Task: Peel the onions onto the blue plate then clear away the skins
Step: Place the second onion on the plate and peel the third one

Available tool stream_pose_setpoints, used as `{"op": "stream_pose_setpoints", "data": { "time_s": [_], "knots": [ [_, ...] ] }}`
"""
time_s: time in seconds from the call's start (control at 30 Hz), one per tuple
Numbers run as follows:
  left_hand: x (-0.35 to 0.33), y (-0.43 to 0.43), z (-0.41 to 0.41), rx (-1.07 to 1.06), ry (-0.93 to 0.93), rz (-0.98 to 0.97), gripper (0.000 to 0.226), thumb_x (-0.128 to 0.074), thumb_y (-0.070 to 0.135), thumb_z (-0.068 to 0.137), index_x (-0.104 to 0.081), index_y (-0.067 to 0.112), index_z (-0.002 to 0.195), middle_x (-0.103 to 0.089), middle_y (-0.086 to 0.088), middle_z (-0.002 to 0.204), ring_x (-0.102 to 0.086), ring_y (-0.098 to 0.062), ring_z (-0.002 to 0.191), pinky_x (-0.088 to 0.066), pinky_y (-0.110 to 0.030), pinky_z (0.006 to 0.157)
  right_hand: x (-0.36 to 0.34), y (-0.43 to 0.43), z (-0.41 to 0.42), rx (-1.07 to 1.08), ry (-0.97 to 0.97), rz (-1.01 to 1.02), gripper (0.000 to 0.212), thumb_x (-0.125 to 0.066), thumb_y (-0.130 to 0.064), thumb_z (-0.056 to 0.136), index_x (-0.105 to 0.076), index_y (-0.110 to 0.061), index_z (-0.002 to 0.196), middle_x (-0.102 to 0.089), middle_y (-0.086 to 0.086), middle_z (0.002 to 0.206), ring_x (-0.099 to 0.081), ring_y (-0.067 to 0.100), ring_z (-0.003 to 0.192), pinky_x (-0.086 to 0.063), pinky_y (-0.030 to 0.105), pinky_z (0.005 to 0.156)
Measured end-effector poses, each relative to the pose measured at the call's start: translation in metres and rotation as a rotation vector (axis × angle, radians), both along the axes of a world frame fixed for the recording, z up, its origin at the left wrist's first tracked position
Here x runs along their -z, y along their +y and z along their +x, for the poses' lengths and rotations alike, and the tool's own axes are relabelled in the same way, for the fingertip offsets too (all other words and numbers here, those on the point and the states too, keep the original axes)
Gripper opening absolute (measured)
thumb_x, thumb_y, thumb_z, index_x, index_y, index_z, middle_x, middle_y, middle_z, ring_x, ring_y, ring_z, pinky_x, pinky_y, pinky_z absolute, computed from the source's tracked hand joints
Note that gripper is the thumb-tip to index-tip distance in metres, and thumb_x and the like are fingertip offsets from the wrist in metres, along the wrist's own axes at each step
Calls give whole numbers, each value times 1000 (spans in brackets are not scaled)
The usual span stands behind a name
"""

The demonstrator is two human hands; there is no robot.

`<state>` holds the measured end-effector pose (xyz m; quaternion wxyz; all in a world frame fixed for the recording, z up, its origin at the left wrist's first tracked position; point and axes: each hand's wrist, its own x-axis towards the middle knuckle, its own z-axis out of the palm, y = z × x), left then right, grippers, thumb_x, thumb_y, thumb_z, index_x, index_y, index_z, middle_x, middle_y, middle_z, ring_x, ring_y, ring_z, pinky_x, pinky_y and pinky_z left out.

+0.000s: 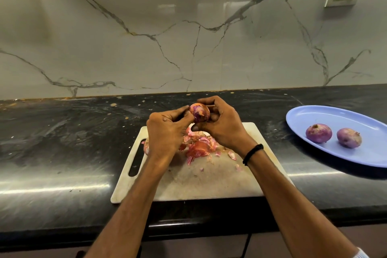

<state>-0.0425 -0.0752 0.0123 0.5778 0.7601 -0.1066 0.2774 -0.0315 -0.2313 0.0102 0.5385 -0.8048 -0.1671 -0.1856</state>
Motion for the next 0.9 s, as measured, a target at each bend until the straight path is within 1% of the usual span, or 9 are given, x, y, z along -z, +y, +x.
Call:
{"op": "stream_pose_setpoints", "data": {
  "time_s": [0.1, 0.23, 0.33, 0.47, 0.6, 0.67, 0.73, 0.8, 0.9],
  "knots": [
    [-1, -1, 0, 68, 37, -27, 35, -81, 20, 80, -73, 10, 113, -75, 2, 101, -71, 2, 88, -57, -15, 78, 0, -3, 1, 13, 4, 17, 67, -88, -13, 68, -55, -11, 126, -66, 1, 117, -68, 13, 105, -57, 27, 89],
    [1, 0, 2, 61, 35, -9, 30, -81, 17, 79, -74, 8, 108, -76, -1, 96, -71, 1, 83, -57, -14, 74, 2, -2, 0, 29, -13, -36, 65, -89, -16, 68, -55, -16, 124, -66, -3, 115, -67, 11, 104, -56, 19, 87],
    [1, 1, 3, 59, 37, 9, 27, -81, 16, 80, -75, 9, 105, -75, 3, 91, -72, 1, 79, -57, -15, 72, 2, -2, 0, 31, -15, -48, 65, -90, -17, 68, -56, -16, 123, -66, -3, 114, -67, 10, 103, -55, 18, 86],
    [0, 4, 4, 107, 48, 17, 25, -78, 16, 82, -75, 9, 105, -74, 4, 90, -73, -3, 81, -58, -17, 73, 0, -5, 0, 15, 12, -20, 67, -90, -19, 65, -54, -17, 121, -65, -1, 116, -67, 13, 104, -57, 24, 88],
    [0, 4, 4, 121, 60, 7, 24, -76, 18, 83, -74, 9, 106, -76, 1, 93, -73, -4, 82, -58, -18, 75, -1, -6, -1, 9, 16, -8, 66, -90, -19, 65, -54, -17, 120, -65, -3, 114, -67, 13, 104, -57, 23, 87],
    [0, 3, 3, 113, 54, -3, 24, -77, 17, 82, -75, 10, 104, -75, 5, 89, -73, -3, 81, -58, -18, 73, 0, -5, -1, 14, 15, -20, 66, -90, -19, 65, -54, -17, 120, -65, -1, 115, -67, 13, 105, -57, 23, 87],
    [0, 3, 2, 101, 47, -10, 24, -79, 16, 81, -75, 10, 103, -74, 8, 86, -73, -1, 79, -58, -16, 72, 2, -4, 0, 22, 14, -36, 66, -90, -19, 66, -54, -16, 121, -66, 1, 117, -67, 14, 105, -58, 26, 89],
    [0, 2, 1, 82, 48, 5, 25, -80, 16, 79, -75, 10, 103, -74, 6, 87, -72, 1, 77, -57, -15, 70, 2, -4, 0, 23, 13, -50, 65, -90, -17, 67, -54, -17, 122, -66, 2, 119, -67, 15, 106, -58, 28, 89],
    [1, 0, 0, 38, 38, 44, 27, -82, 17, 77, -76, 10, 102, -75, 3, 89, -71, 3, 75, -56, -13, 68, 3, -3, -2, 20, 7, -69, 64, -89, -15, 69, -55, -17, 123, -64, -1, 117, -67, 12, 105, -56, 20, 86]
  ]
}}
